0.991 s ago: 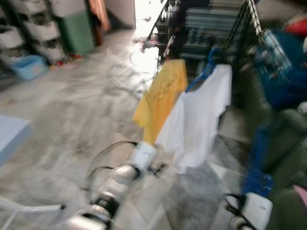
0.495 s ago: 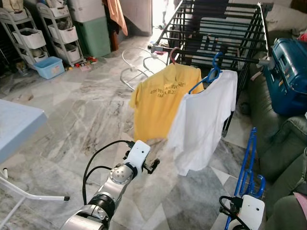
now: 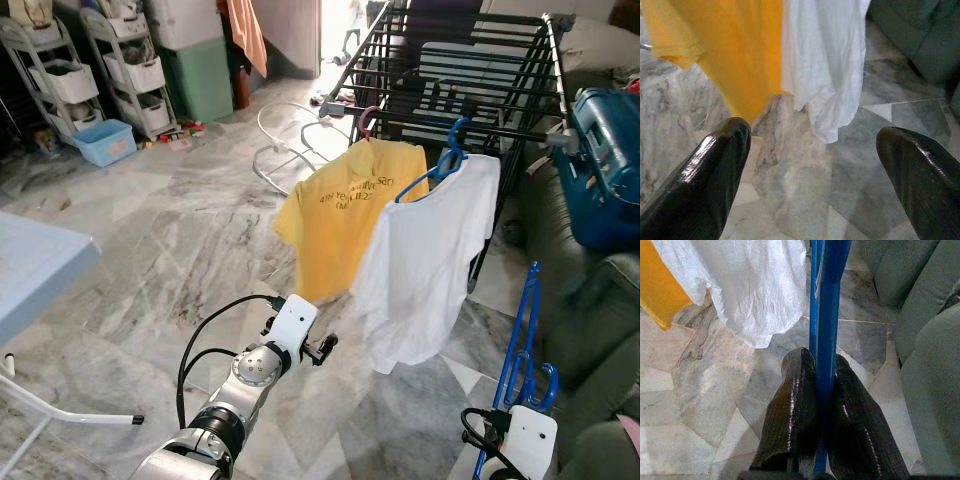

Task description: Hang hanger

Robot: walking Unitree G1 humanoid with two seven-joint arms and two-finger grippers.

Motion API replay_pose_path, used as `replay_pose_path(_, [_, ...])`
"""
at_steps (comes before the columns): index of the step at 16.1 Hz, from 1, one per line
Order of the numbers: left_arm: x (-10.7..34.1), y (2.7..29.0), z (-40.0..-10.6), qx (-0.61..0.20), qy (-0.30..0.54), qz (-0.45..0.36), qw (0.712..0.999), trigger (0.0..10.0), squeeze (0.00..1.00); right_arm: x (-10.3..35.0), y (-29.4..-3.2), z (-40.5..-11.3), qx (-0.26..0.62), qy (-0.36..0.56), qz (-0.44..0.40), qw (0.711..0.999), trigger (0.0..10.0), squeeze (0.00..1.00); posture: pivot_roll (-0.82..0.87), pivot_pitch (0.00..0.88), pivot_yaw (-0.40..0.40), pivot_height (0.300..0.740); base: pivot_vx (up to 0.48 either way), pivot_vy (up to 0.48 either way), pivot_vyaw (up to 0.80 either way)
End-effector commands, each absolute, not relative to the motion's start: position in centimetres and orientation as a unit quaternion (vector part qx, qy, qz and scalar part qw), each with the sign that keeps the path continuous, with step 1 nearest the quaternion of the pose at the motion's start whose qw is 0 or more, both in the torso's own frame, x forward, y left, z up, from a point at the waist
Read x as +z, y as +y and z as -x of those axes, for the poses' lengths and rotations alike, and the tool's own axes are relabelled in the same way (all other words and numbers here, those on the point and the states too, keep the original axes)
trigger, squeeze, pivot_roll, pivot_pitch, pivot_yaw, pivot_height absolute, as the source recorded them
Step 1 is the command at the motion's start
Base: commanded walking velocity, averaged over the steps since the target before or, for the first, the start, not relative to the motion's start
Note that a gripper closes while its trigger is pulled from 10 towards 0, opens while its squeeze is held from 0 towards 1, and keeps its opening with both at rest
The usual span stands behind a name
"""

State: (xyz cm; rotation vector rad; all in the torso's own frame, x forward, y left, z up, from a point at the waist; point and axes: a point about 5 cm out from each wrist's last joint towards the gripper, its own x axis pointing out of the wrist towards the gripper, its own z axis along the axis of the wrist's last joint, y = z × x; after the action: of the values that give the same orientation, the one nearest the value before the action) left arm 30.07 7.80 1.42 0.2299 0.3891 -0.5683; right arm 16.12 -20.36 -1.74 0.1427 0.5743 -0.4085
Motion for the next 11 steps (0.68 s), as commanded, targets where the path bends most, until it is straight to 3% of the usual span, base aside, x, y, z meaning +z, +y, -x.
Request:
replay_pose_path(1, [1.52, 7.99, -30.24, -0.275, 0.190, -0.117, 0.935, 10.0, 0.00, -1.20, -20.24, -16.64, -0.194, 0.266, -0.070, 0.942, 10.0, 0.00, -0.04, 0.014, -0.007, 0.740, 0.371, 0.000, 0.00])
replay_pose_path(11, [1.21, 7.59, -29.87, -0.290, 0.197, -0.116, 0.929, 10.0, 0.00, -1.26, -20.28, -16.83, -0.195, 0.267, -0.070, 0.941, 10.0, 0.00, -0.04, 0.000, -0.006, 0.740, 0.417, 0.000, 0.00])
